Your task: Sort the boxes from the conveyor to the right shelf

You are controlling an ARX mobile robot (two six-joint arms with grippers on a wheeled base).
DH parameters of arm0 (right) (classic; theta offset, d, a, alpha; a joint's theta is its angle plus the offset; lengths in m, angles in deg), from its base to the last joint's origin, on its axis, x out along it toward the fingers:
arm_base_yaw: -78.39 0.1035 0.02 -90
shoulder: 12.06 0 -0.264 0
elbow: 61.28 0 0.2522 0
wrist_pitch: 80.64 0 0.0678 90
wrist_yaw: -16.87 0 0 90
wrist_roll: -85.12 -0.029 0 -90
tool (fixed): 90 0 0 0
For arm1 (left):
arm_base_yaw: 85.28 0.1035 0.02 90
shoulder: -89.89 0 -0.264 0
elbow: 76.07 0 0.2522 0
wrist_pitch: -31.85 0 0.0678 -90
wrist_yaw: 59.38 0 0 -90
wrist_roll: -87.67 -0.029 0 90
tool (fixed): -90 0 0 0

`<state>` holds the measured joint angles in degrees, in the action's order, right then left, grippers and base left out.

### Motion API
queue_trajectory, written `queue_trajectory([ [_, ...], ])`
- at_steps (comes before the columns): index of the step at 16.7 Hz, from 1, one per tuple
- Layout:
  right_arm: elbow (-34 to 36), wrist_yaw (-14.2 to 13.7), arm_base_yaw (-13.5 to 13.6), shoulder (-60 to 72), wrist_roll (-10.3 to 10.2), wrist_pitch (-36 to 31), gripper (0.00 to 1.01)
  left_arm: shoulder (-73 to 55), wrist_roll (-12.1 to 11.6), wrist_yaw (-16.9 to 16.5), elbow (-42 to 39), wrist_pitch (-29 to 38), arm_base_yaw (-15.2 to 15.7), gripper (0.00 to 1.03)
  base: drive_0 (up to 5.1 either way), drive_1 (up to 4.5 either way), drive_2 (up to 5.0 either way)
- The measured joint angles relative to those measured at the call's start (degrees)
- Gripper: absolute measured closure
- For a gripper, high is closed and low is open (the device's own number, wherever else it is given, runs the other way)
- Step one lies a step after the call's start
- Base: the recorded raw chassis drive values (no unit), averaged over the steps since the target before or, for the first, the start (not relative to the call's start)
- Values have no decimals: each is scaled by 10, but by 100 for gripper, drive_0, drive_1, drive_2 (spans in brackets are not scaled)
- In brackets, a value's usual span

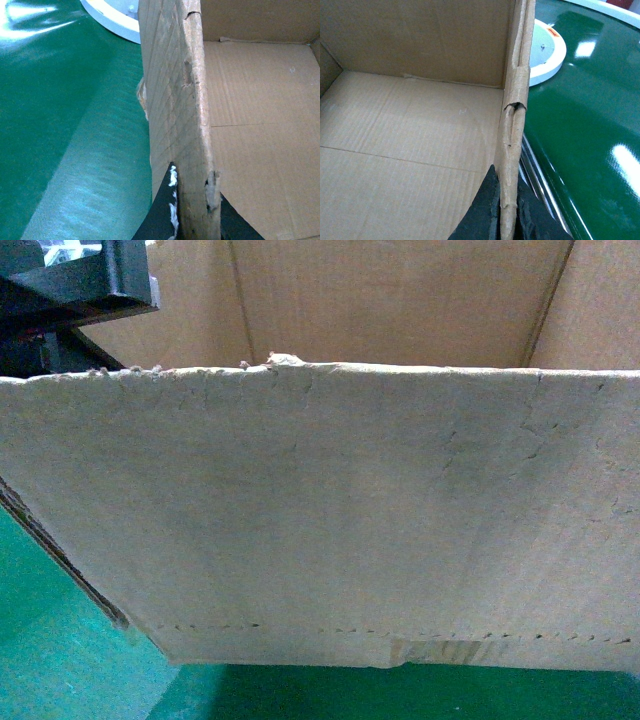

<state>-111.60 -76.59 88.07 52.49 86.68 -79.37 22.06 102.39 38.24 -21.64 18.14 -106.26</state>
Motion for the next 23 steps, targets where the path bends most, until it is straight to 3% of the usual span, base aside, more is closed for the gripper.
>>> queue_trajectory([
  [6, 1, -1, 0, 2, 0, 1, 98, -3, -1, -1, 0, 0, 0, 99, 0, 0, 0],
  [12, 2, -1, 0, 2, 0, 2, 98, -2, -1, 0, 0, -3, -1, 99, -14, -423, 395],
  [21, 2, -2, 0, 2, 0, -2, 98, -3, -2, 1, 0, 1, -2, 99, 0, 0, 0],
  [23, 2, -2, 0, 2, 0, -1, 98, -3, -2, 1, 0, 1, -2, 99, 3, -426, 431],
])
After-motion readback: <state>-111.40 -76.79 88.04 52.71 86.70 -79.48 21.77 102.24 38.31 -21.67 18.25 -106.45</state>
